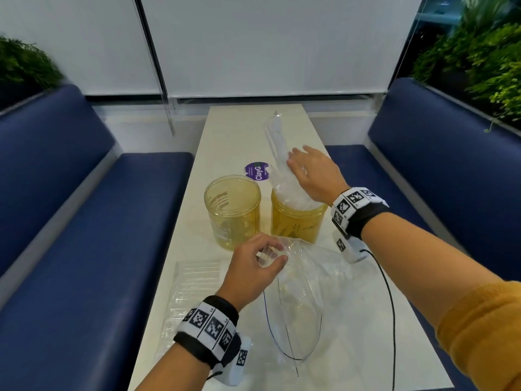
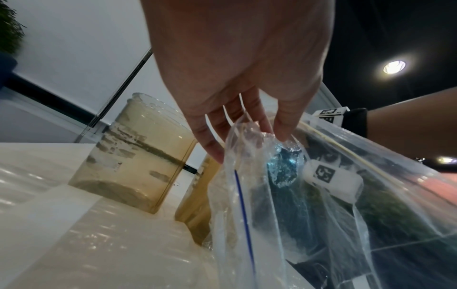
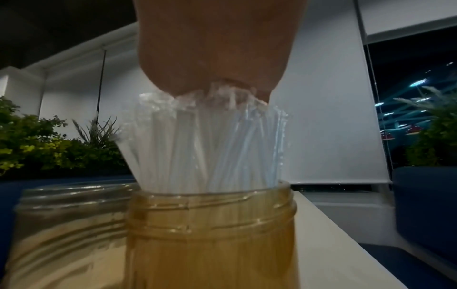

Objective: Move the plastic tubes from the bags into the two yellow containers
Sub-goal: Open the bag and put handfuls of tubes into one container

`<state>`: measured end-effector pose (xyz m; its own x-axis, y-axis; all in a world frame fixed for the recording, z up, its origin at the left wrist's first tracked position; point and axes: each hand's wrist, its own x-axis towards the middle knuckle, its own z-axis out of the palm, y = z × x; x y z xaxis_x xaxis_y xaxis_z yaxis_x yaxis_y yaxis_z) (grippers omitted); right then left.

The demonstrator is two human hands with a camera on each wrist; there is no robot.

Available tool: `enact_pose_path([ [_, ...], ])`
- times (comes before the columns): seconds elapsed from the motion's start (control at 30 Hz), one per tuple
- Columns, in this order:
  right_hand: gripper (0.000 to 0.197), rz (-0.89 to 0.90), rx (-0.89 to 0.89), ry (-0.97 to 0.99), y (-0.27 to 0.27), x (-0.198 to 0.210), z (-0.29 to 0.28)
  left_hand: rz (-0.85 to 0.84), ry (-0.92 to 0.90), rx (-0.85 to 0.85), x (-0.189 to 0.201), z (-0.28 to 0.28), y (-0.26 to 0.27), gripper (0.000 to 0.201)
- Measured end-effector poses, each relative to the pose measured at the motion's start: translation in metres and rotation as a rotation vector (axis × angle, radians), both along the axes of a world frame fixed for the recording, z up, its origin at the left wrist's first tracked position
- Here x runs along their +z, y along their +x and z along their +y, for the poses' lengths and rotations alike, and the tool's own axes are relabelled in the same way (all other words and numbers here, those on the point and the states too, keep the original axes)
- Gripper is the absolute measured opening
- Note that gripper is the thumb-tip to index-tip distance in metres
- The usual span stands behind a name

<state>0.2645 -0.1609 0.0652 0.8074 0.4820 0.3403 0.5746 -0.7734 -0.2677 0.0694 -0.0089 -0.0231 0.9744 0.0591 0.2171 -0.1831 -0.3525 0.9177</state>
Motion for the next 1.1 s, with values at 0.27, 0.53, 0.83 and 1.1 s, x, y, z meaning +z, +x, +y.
enact_pose_path([
  [0.27, 0.045, -0.259, 0.010, 0.212, 0.016, 0.075, 0.051, 0.011, 0.002, 0.009, 0.001, 0.002, -0.001, 0.012],
  [0.53, 0.040, 0.021, -0.109, -0.566, 0.023, 0.051, 0.066, 0.016, 0.034, 0.016, 0.000, 0.006, -0.002, 0.016],
  [0.83, 0.045, -0.117, 0.018, -0.073, 0.019, 0.040, 0.051, 0.018, 0.019, 0.020, -0.006, 0.003, -0.001, 0.015],
  [1.1, 0.060, 0.048, -0.036, -0.184, 0.012, 0.016, 0.039, 0.039, 0.017, 0.023, -0.003, 0.006, 0.000, 0.016],
])
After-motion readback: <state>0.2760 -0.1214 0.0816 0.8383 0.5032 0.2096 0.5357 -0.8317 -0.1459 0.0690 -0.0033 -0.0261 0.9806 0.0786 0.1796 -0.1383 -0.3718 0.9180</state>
